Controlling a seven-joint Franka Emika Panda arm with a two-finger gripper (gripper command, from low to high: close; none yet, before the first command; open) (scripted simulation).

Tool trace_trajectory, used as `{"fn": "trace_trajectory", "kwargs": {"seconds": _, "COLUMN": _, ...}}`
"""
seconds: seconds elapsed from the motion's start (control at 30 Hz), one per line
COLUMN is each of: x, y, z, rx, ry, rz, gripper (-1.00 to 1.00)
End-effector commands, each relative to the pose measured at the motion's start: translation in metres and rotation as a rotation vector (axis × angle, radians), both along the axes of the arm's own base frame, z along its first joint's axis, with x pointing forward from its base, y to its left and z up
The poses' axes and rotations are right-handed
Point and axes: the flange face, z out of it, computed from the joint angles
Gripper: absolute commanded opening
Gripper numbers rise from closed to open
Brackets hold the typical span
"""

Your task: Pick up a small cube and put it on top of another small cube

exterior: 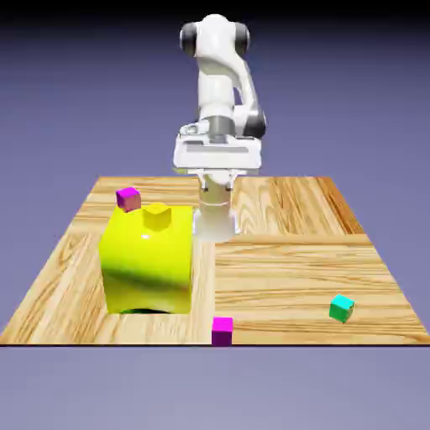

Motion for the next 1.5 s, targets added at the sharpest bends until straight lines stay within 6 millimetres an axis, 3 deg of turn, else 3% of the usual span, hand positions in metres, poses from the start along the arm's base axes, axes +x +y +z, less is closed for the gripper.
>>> {"fn": "trace_trajectory", "kwargs": {"seconds": 0.0, "x": 0.009, "y": 0.01, "z": -0.005, "rx": -0.015, "ry": 0.034, "rz": 0.025, "gripper": 0.0}}
{"fn": "trace_trajectory", "kwargs": {"seconds": 0.23, "x": 0.057, "y": 0.088, "z": -0.053, "rx": -0.116, "ry": 0.262, "rz": 0.2, "gripper": 0.0}}
{"fn": "trace_trajectory", "kwargs": {"seconds": 0.47, "x": 0.083, "y": 0.173, "z": -0.115, "rx": -0.214, "ry": 0.477, "rz": 0.375, "gripper": 0.0}}
{"fn": "trace_trajectory", "kwargs": {"seconds": 0.7, "x": 0.084, "y": 0.26, "z": -0.185, "rx": -0.306, "ry": 0.676, "rz": 0.543, "gripper": 0.0}}
{"fn": "trace_trajectory", "kwargs": {"seconds": 0.97, "x": 0.059, "y": 0.346, "z": -0.263, "rx": -0.393, "ry": 0.872, "rz": 0.71, "gripper": 0.0}}
{"fn": "trace_trajectory", "kwargs": {"seconds": 1.0, "x": 0.059, "y": 0.346, "z": -0.263, "rx": -0.393, "ry": 0.872, "rz": 0.71, "gripper": 0.0}}
{"fn": "trace_trajectory", "kwargs": {"seconds": 1.13, "x": 0.053, "y": 0.339, "z": -0.332, "rx": -0.393, "ry": 0.872, "rz": 0.71, "gripper": 0.0}}
{"fn": "trace_trajectory", "kwargs": {"seconds": 1.17, "x": 0.053, "y": 0.339, "z": -0.332, "rx": -0.393, "ry": 0.872, "rz": 0.71, "gripper": -1.0}}
{"fn": "trace_trajectory", "kwargs": {"seconds": 1.2, "x": 0.053, "y": 0.339, "z": -0.332, "rx": -0.393, "ry": 0.872, "rz": 0.71, "gripper": -1.0}}
{"fn": "trace_trajectory", "kwargs": {"seconds": 1.3, "x": 0.059, "y": 0.345, "z": -0.274, "rx": -0.393, "ry": 0.872, "rz": 0.709, "gripper": -1.0}}
{"fn": "trace_trajectory", "kwargs": {"seconds": 1.33, "x": 0.064, "y": 0.337, "z": -0.259, "rx": -0.396, "ry": 0.874, "rz": 0.692, "gripper": -1.0}}
{"fn": "trace_trajectory", "kwargs": {"seconds": 1.47, "x": 0.1, "y": 0.251, "z": -0.214, "rx": -0.406, "ry": 0.891, "rz": 0.511, "gripper": -1.0}}
